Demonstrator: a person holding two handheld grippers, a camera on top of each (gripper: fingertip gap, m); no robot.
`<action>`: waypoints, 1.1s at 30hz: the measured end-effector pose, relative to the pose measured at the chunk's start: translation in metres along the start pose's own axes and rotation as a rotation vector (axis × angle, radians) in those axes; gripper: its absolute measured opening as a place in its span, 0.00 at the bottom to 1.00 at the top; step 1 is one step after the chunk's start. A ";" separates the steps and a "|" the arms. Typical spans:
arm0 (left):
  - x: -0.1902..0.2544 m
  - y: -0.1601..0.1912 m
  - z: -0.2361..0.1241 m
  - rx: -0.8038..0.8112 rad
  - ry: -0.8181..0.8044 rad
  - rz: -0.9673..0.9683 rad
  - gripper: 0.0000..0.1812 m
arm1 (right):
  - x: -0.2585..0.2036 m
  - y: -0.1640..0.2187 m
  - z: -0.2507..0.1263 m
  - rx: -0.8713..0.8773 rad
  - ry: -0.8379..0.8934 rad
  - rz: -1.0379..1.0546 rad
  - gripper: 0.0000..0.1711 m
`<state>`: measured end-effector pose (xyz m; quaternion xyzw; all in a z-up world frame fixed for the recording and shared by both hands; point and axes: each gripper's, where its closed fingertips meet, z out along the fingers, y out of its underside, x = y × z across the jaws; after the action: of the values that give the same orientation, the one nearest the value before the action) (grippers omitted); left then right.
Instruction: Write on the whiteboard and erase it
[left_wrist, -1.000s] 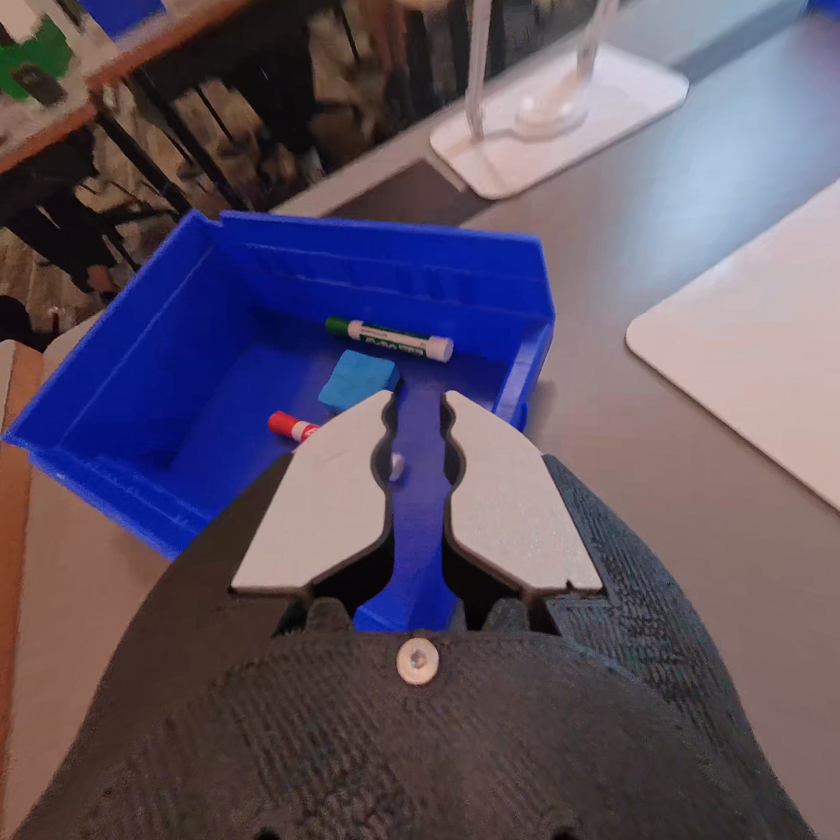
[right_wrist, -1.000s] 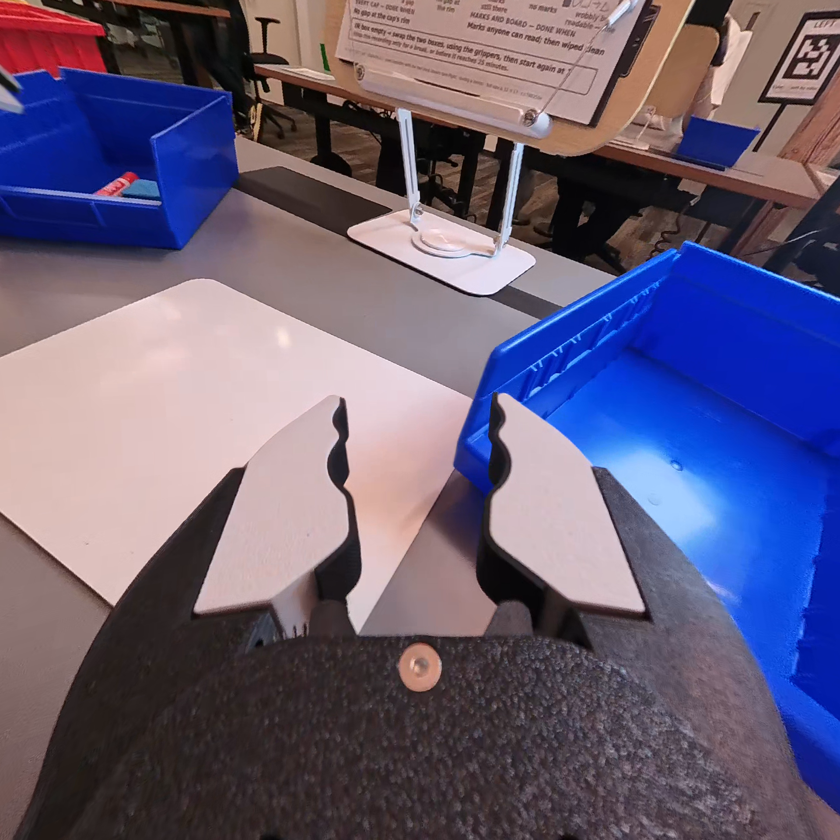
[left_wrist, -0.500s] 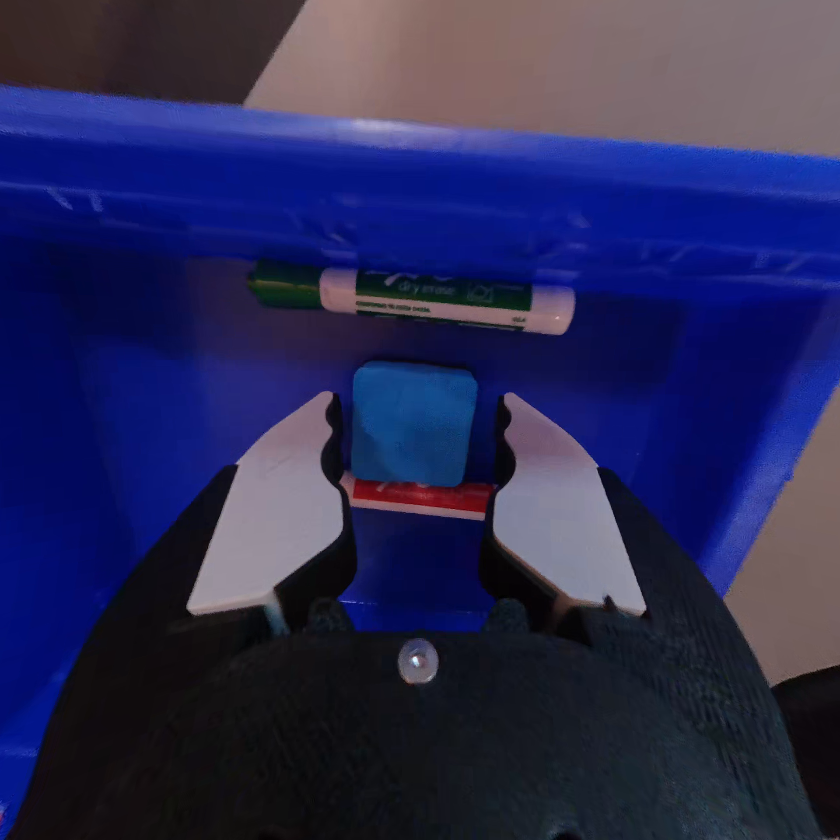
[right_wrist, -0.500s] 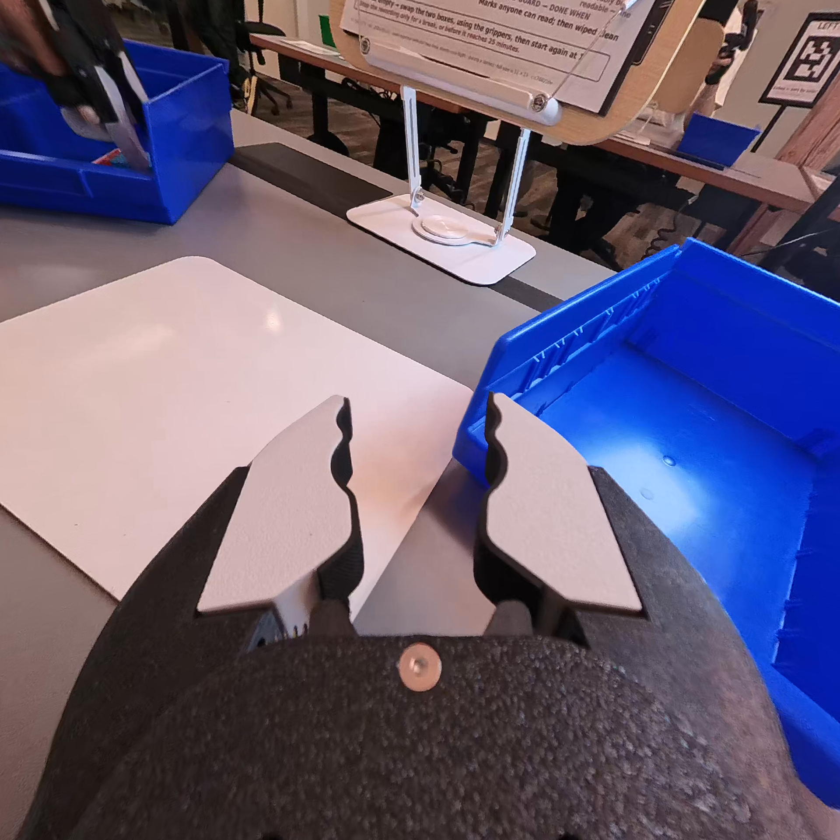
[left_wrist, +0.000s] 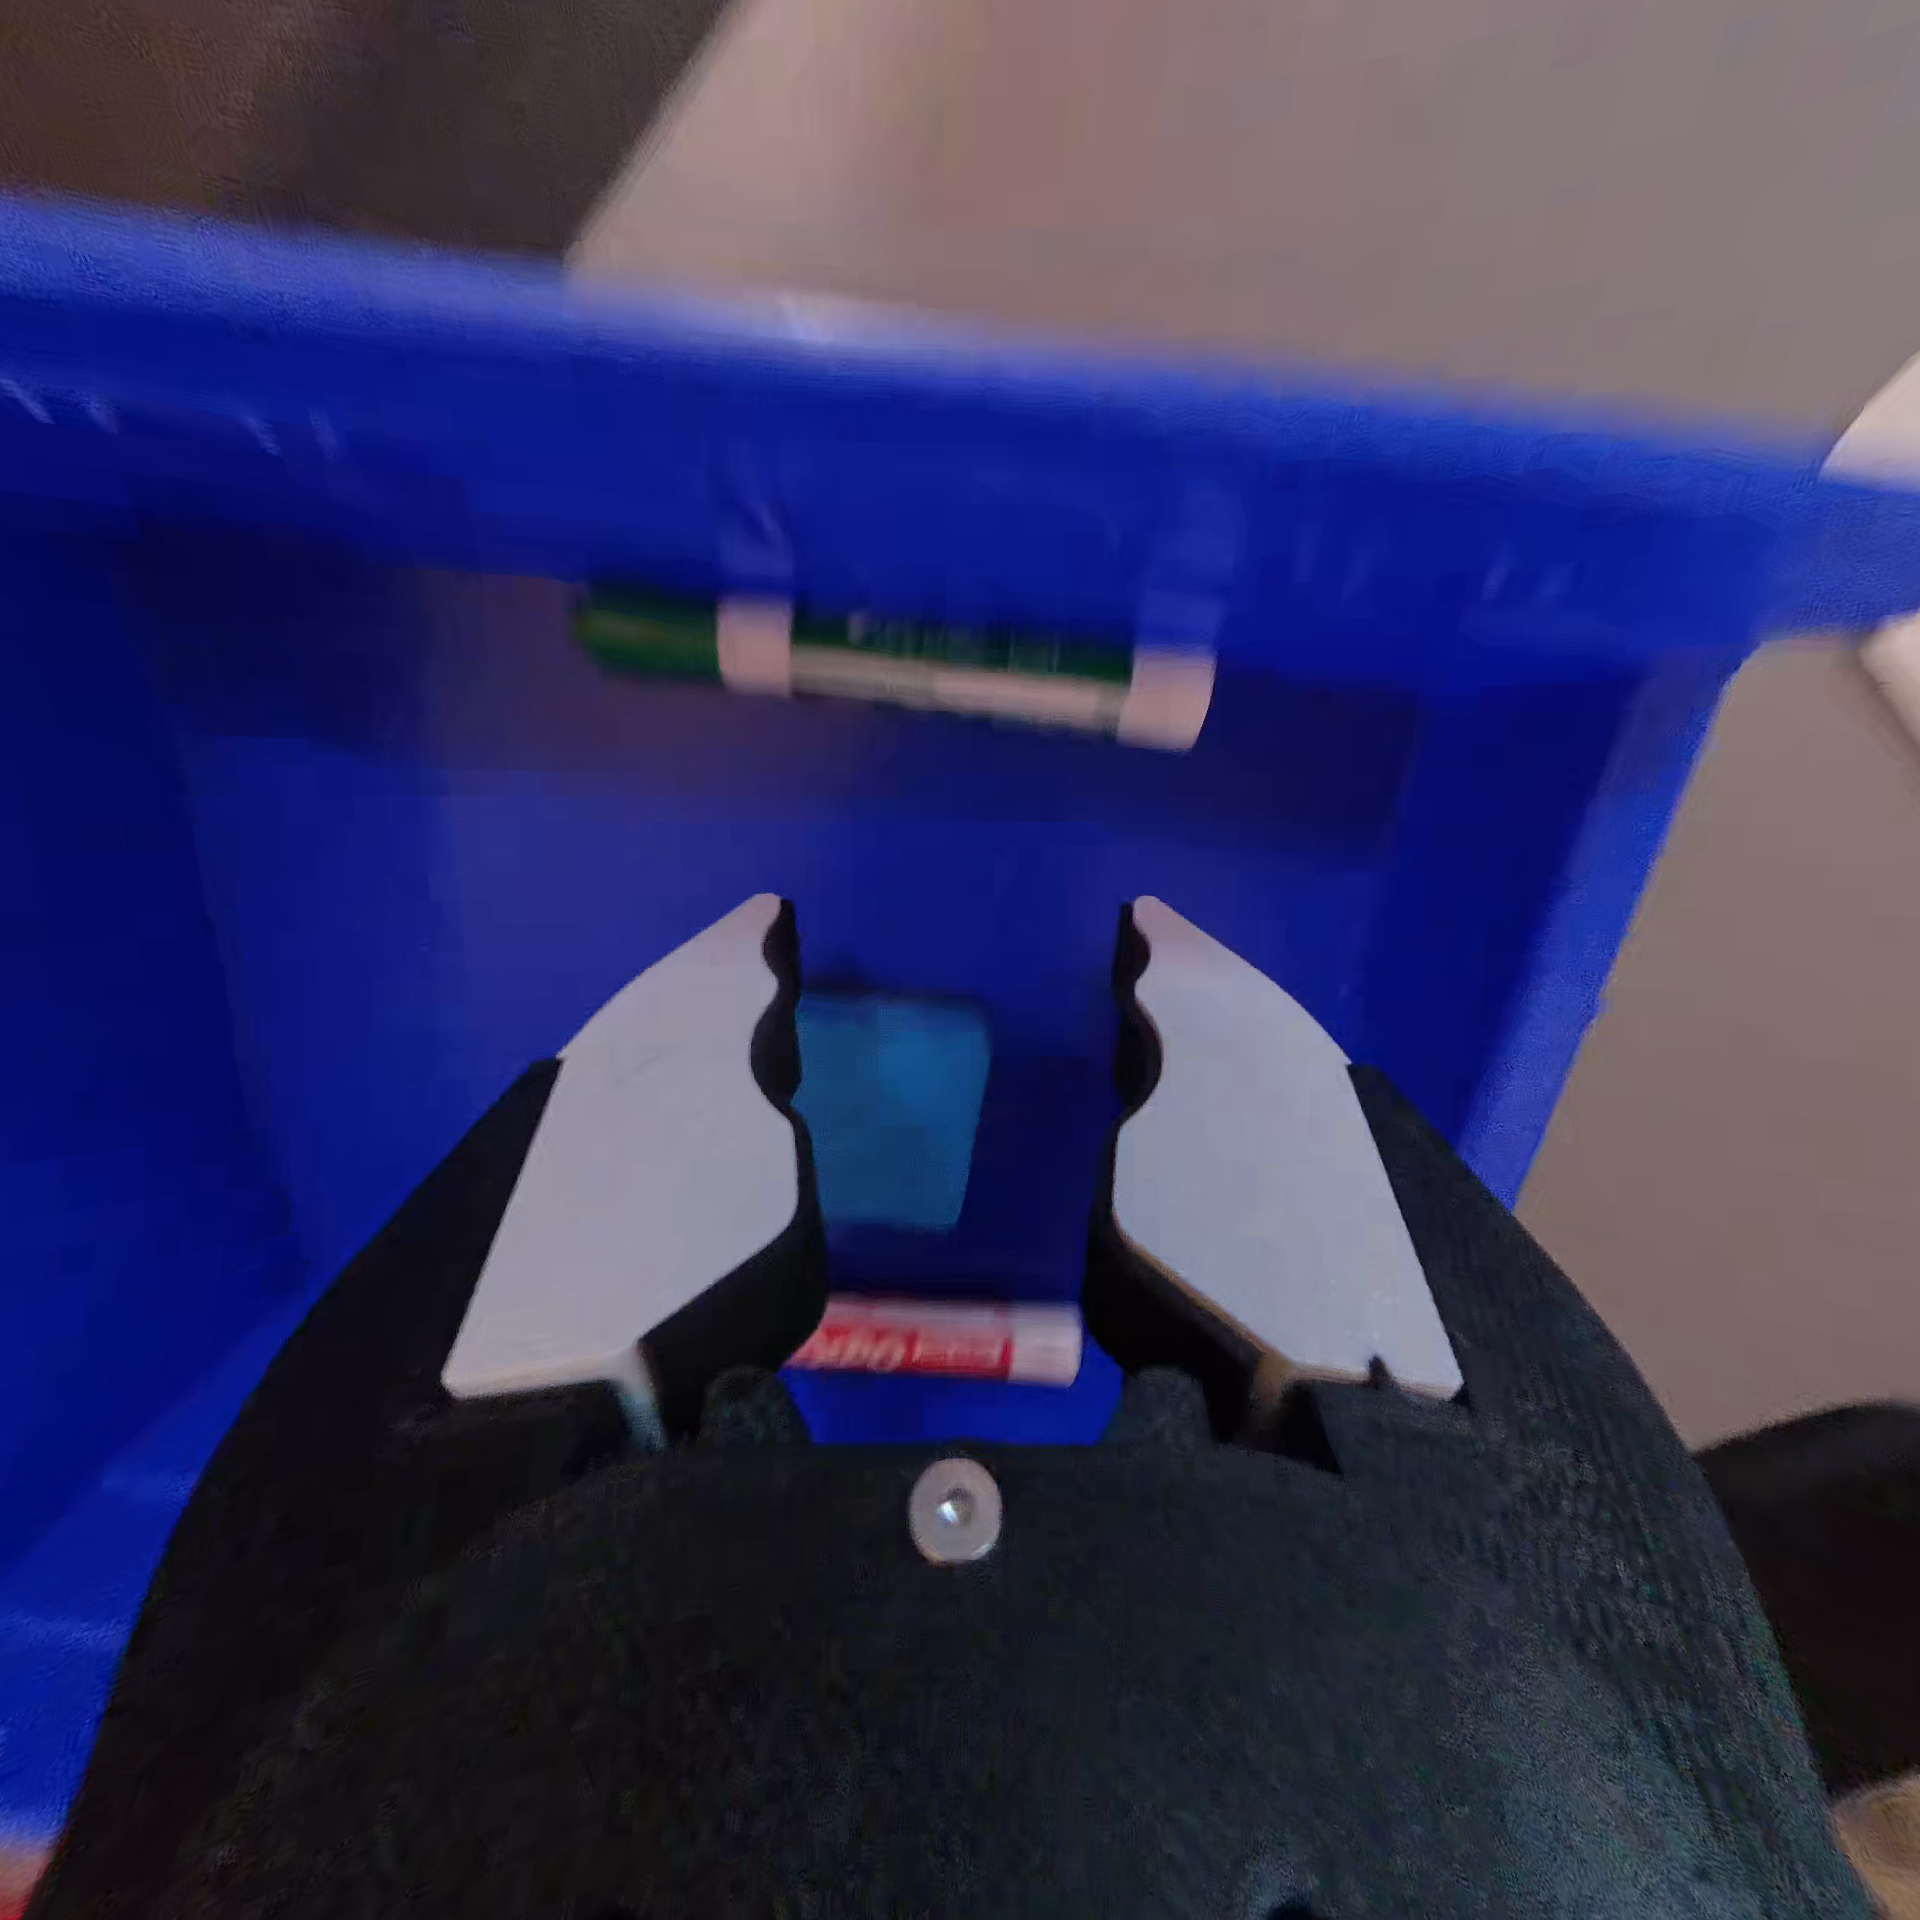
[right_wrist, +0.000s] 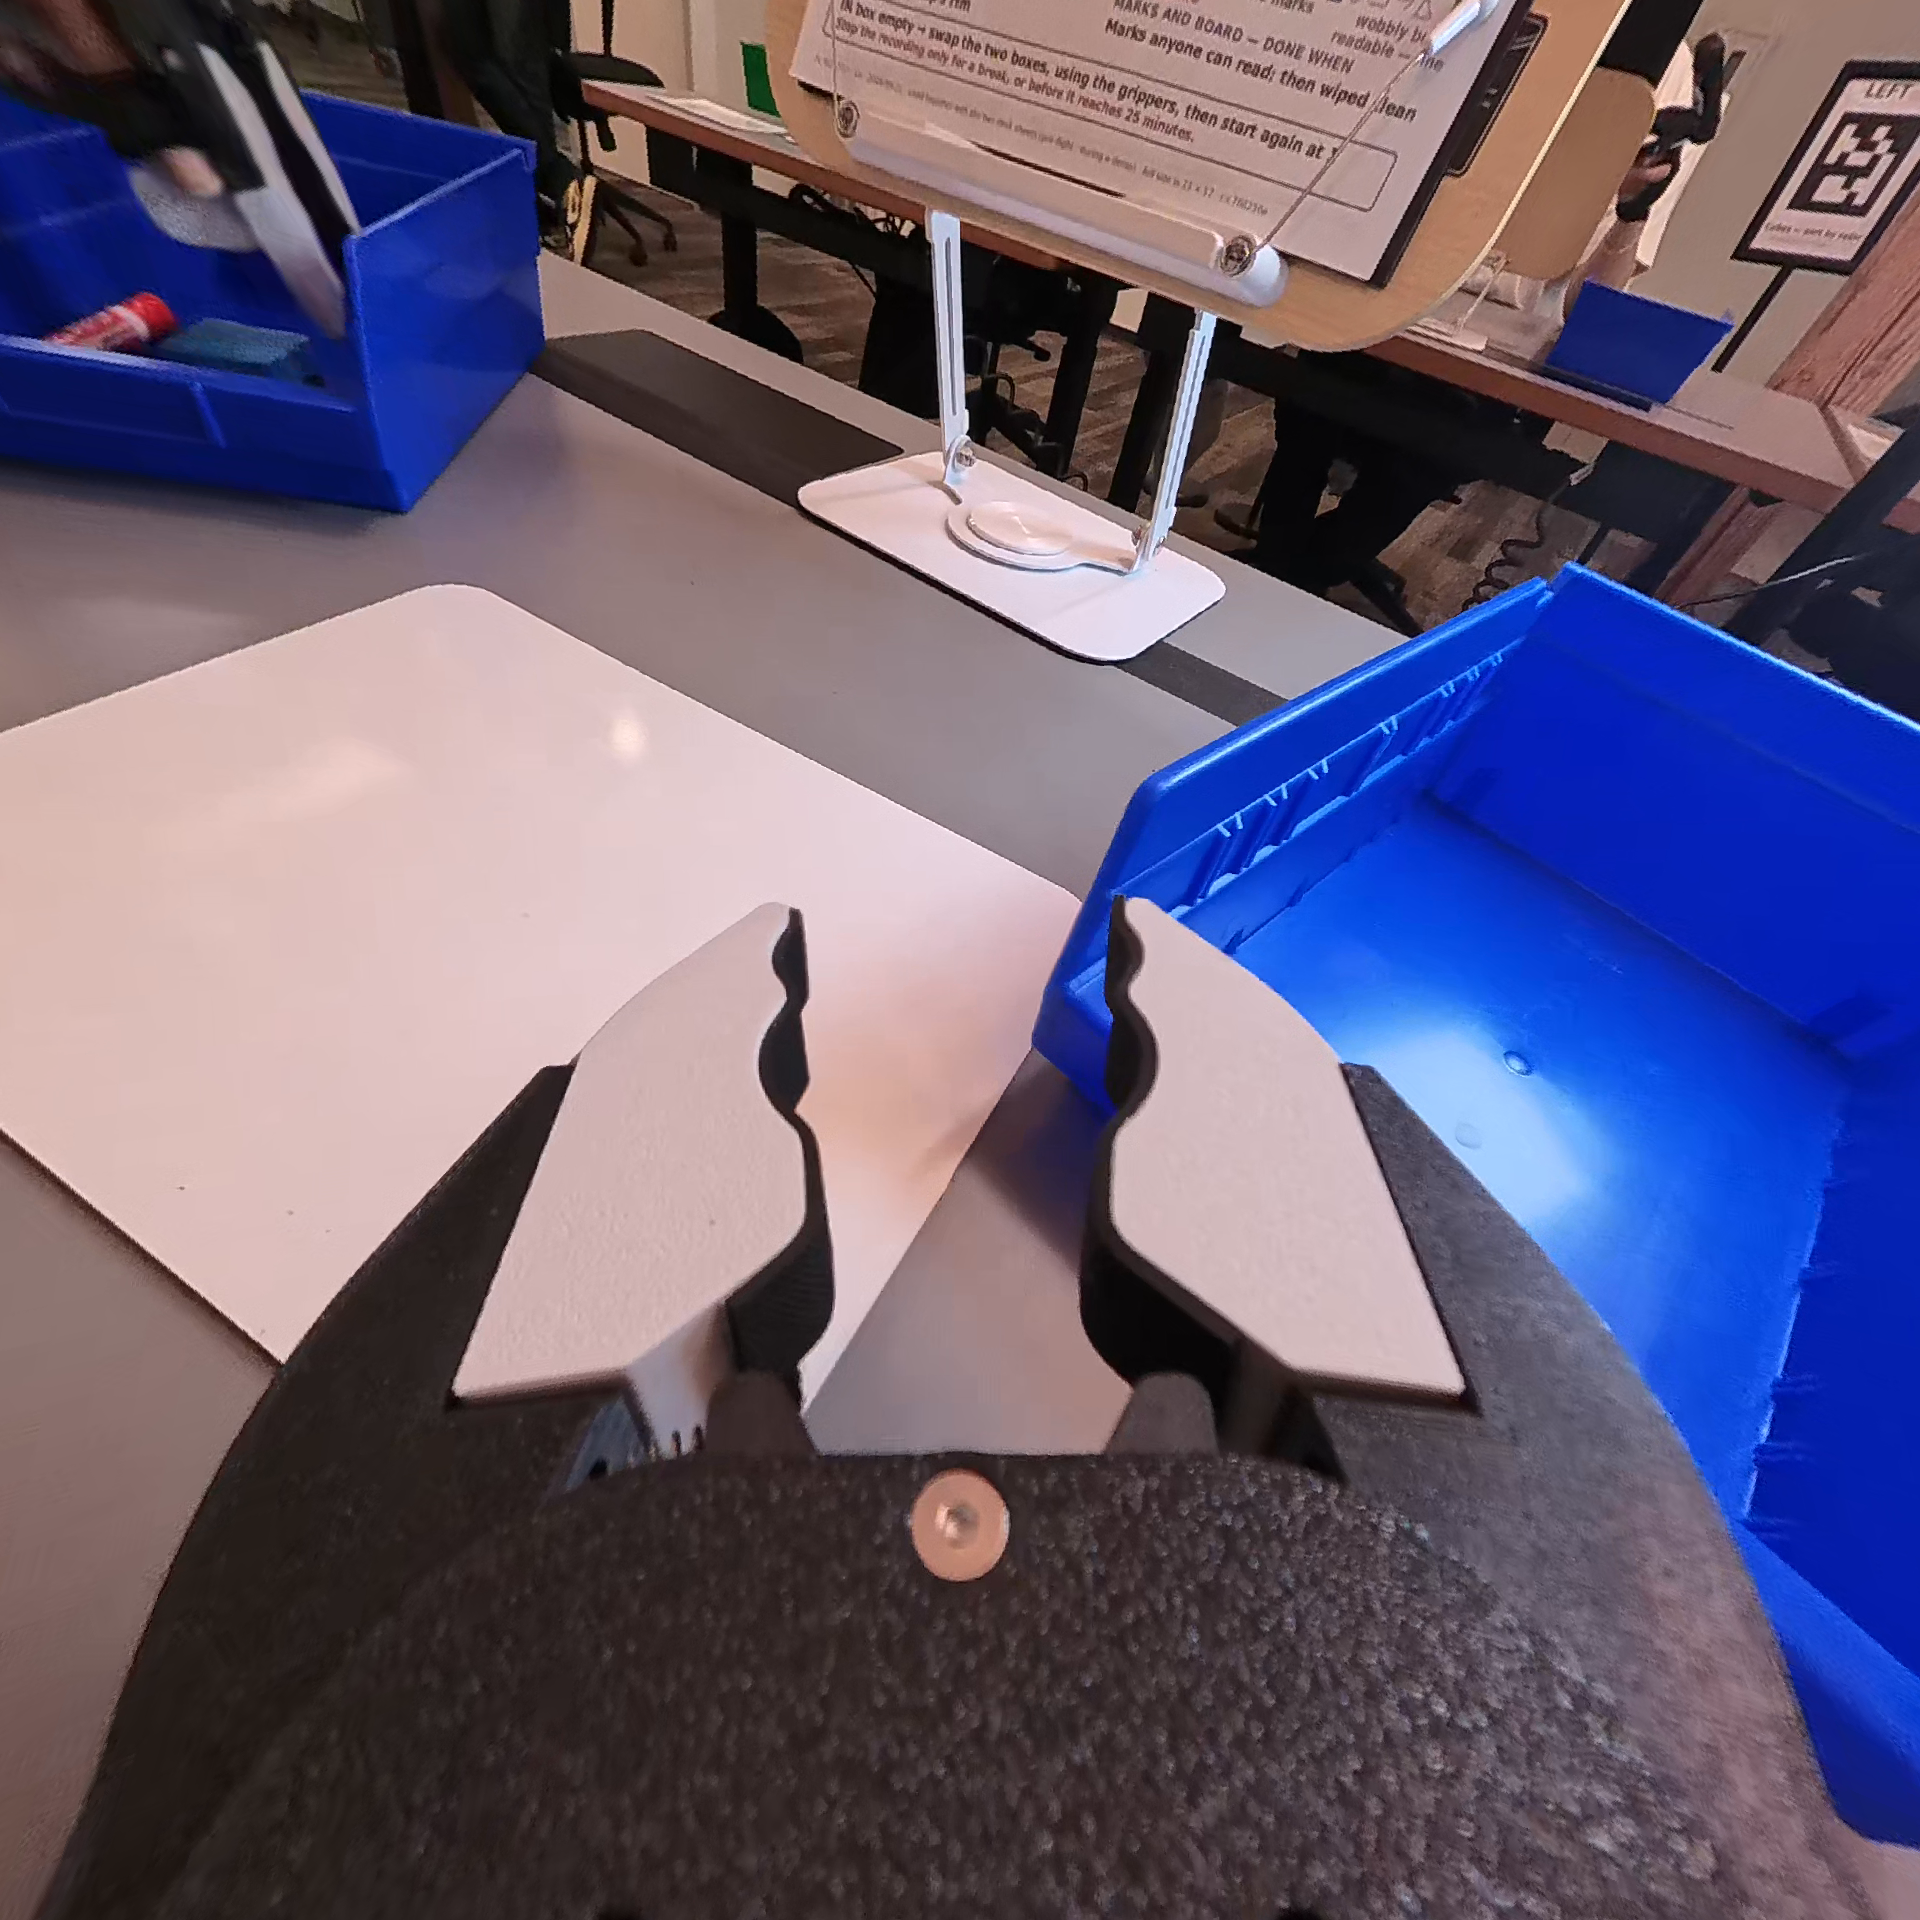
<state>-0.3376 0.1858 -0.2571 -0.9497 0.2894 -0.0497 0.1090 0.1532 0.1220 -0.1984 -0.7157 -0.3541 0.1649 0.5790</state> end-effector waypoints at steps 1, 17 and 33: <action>0.001 -0.012 0.001 0.052 0.023 -0.043 0.32 | 0.001 0.000 -0.001 0.001 0.004 -0.001 0.32; -0.021 -0.009 0.026 -0.015 -0.025 -0.317 0.27 | 0.005 0.000 -0.004 0.000 0.014 0.003 0.32; -0.024 -0.020 0.041 0.006 -0.038 -0.362 0.21 | 0.007 0.004 -0.003 -0.020 0.028 -0.004 0.31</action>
<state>-0.3404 0.2229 -0.2927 -0.9867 0.1115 -0.0517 0.1067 0.1615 0.1242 -0.1997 -0.7230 -0.3489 0.1501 0.5771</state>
